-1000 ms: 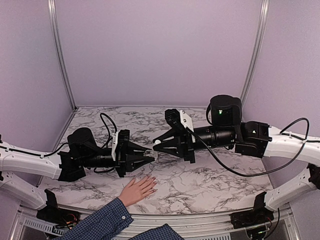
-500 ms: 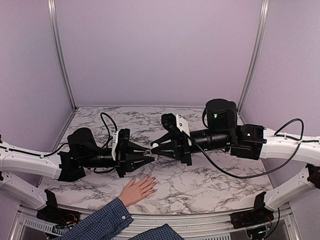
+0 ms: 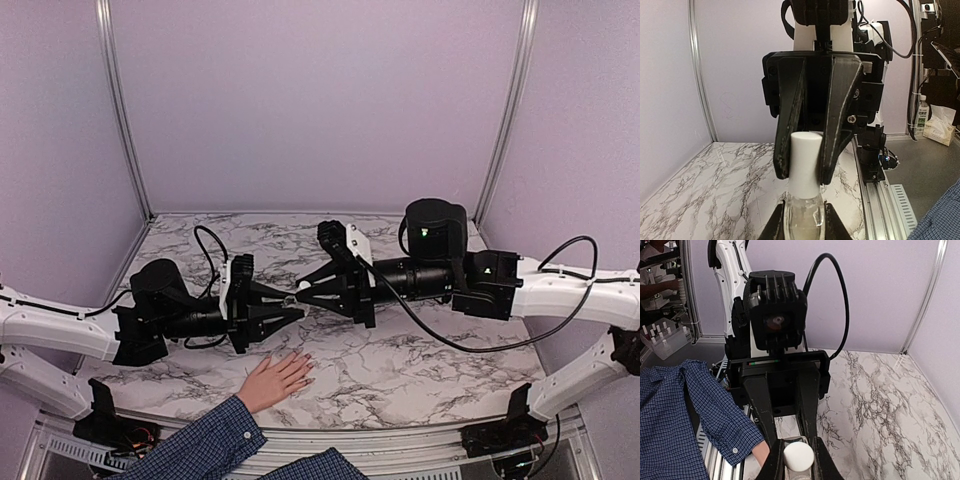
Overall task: Paint the nails
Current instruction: Screw the nail polish bottle cap onto the nail polish bottle.
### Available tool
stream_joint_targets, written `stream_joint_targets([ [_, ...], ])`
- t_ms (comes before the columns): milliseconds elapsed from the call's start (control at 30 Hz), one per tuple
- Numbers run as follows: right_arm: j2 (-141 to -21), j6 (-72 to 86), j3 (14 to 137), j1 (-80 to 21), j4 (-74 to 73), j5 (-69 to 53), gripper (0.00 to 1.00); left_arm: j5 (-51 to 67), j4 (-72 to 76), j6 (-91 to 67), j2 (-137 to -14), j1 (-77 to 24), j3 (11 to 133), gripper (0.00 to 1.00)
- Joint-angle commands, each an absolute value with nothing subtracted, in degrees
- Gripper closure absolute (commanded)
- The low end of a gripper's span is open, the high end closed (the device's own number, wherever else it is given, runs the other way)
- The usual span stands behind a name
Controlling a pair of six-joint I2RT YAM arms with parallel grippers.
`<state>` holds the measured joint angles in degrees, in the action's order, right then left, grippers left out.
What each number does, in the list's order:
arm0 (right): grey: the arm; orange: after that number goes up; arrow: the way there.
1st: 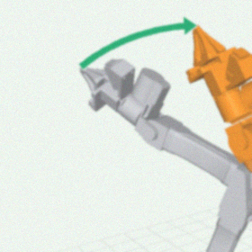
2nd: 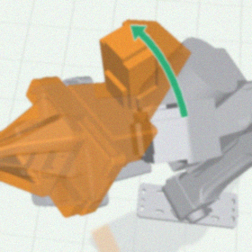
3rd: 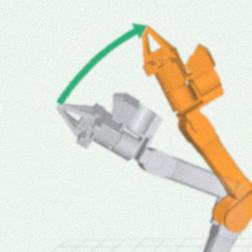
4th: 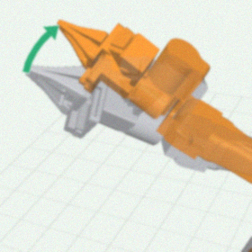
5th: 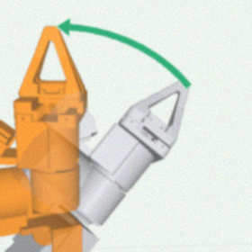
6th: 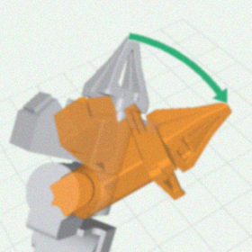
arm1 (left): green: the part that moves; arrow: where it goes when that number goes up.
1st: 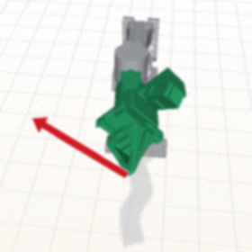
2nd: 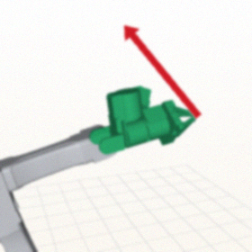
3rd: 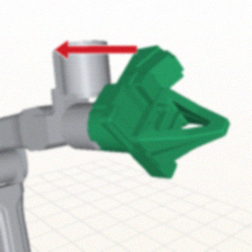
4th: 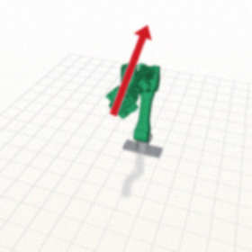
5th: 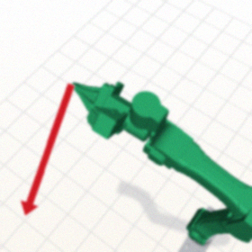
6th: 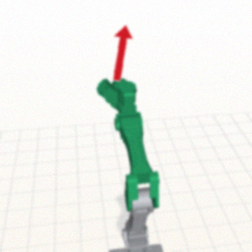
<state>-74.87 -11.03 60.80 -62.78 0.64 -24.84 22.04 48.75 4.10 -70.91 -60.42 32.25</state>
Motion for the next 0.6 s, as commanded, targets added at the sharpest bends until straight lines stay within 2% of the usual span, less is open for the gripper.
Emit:
stream_joint_targets([
  [0,-77.87,-7.29,60.82,-63.46,-0.53,-23.83,1.00,17.79,60.54,3.10,-69.97,-60.69,33.05,1.00],
  [367,-79.58,-3.10,65.12,-63.46,-3.17,-15.75,0.96,9.19,63.63,1.46,-72.37,-60.73,33.73,1.00],
  [433,-79.83,-2.33,65.78,-63.45,-3.62,-14.12,0.93,7.97,63.99,0.99,-72.58,-60.73,33.74,1.00],
  [567,-79.86,-2.13,66.38,-63.41,-3.85,-13.86,0.78,7.50,64.09,0.90,-73.15,-60.73,33.84,1.00],
])
